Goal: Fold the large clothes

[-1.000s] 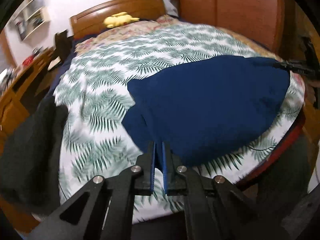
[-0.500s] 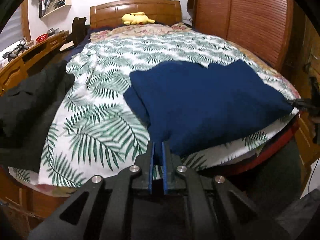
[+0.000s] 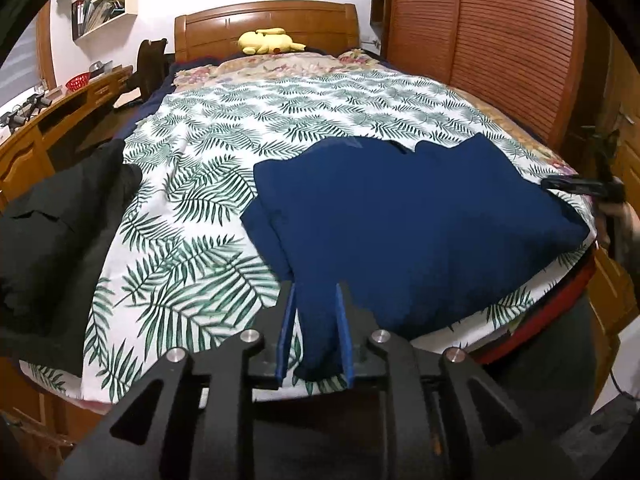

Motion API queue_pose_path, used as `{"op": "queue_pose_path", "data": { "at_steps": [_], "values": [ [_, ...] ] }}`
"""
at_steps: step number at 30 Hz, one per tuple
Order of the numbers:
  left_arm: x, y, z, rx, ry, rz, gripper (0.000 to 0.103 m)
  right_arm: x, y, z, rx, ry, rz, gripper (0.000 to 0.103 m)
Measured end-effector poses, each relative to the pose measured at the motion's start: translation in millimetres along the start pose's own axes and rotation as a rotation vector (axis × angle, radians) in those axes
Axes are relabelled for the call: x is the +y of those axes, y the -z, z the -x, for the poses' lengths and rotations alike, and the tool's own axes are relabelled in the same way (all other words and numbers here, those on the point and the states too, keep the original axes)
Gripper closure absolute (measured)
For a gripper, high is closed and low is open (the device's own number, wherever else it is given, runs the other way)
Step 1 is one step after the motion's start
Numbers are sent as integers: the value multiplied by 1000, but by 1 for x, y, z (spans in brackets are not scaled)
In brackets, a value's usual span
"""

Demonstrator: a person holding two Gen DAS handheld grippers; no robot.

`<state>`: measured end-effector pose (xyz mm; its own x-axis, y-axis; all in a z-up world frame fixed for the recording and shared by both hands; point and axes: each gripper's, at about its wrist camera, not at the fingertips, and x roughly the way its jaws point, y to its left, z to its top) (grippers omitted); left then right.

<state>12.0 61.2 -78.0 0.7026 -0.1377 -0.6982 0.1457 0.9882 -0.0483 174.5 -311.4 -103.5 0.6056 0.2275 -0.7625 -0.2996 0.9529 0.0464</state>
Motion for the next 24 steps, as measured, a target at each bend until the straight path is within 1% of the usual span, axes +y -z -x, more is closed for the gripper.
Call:
{"op": "queue_pose_path", "data": {
  "at_steps": [2,5,6,7,9,10,12,14,15,16,17,19,20,22,24],
  "values": [
    [-2,-11,0,-20,-5,-21,84,-14,-17,-26,53,-19,-28,44],
    [0,-34,-5,-38,-11,-46,82,-28,-32,-60,116,-26,-55,44],
    [2,-42,-9,-36,-10,-51,81,-30,-35,-71,139,-46,-62,49],
    [4,-50,-14,-35,-12,-56,80,-30,-38,-79,153,-72,-63,71],
    [8,-63,-25,-32,-18,-74,79,-25,-47,-86,140,-80,-25,103],
    [10,-68,-31,-29,-23,-78,79,-20,-53,-85,117,-79,11,103],
    [15,-80,-46,-22,-24,-87,78,-11,-66,-72,19,-58,72,103],
    [21,-88,-63,-10,-32,-86,78,-6,-84,-43,-151,15,92,103],
    [25,-92,-74,1,-32,-83,78,-8,-90,-35,-187,80,78,103],
    [30,-95,-86,16,-25,-75,77,-12,-95,-35,-177,190,56,103],
    [32,-97,-94,27,-20,-69,77,-18,-99,-40,-140,278,37,103],
    [41,-100,-119,67,-12,-60,77,-30,-95,-59,-69,321,53,103],
    [44,-101,-128,80,-11,-58,77,-36,-88,-71,-22,328,58,103],
    [50,-101,-146,107,-12,-53,76,-39,-78,-88,27,312,63,103],
    [54,-100,-161,131,-12,-48,76,-42,-68,-97,54,290,57,103]
  ]
}}
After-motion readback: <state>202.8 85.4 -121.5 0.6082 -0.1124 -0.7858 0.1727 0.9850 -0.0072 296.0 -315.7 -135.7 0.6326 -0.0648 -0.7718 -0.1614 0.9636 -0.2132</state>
